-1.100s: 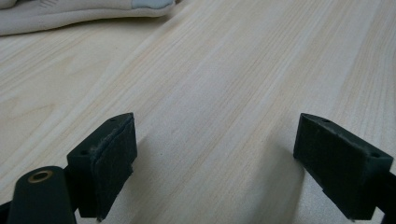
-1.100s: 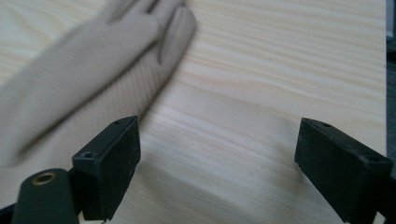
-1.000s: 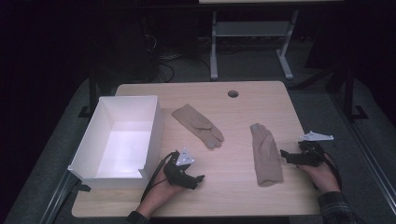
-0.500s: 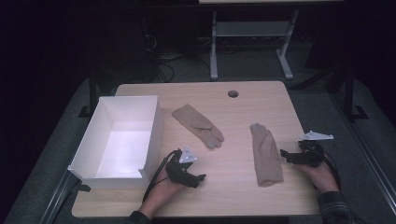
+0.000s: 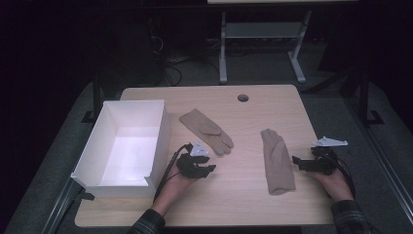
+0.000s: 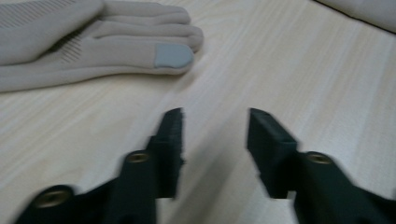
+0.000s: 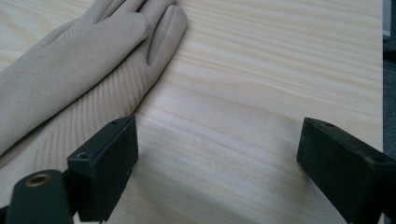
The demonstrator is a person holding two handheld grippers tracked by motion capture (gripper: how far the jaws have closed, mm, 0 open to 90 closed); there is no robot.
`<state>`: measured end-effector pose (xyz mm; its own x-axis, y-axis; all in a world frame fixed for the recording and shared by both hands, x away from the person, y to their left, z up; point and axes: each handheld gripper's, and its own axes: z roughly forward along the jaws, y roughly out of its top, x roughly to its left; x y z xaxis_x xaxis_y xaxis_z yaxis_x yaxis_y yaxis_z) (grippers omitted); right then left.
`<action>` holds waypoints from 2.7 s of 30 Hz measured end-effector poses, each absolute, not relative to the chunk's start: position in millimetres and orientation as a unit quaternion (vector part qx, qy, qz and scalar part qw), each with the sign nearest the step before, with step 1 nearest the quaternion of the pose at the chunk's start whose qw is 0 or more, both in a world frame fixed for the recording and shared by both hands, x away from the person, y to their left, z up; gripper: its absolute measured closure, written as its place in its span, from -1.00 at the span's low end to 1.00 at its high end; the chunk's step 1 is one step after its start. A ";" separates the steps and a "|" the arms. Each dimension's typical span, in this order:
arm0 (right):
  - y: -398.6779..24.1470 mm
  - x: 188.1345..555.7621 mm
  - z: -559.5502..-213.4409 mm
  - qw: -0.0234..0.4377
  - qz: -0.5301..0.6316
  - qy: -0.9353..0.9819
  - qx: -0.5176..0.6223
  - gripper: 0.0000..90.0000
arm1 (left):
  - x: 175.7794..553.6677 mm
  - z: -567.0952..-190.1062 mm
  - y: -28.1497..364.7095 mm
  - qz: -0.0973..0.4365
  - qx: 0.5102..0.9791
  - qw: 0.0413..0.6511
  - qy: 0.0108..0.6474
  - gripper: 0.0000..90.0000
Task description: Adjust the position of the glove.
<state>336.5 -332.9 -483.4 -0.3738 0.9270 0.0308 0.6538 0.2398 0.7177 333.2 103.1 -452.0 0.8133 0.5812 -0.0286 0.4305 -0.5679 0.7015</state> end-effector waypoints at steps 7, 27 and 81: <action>-332.6 336.5 -483.4 0.206 0.331 0.760 0.520 -0.73 | 356.7 -443.8 101.5 0.099 0.868 0.377 0.307 0.99; -332.3 336.4 -483.3 0.206 0.331 0.759 0.520 -0.73 | 396.8 -455.9 78.6 0.098 0.871 0.381 0.294 0.99; -331.6 336.3 -483.3 0.206 0.332 0.762 0.516 -0.72 | 391.9 -446.6 58.1 0.076 0.887 0.366 0.270 0.99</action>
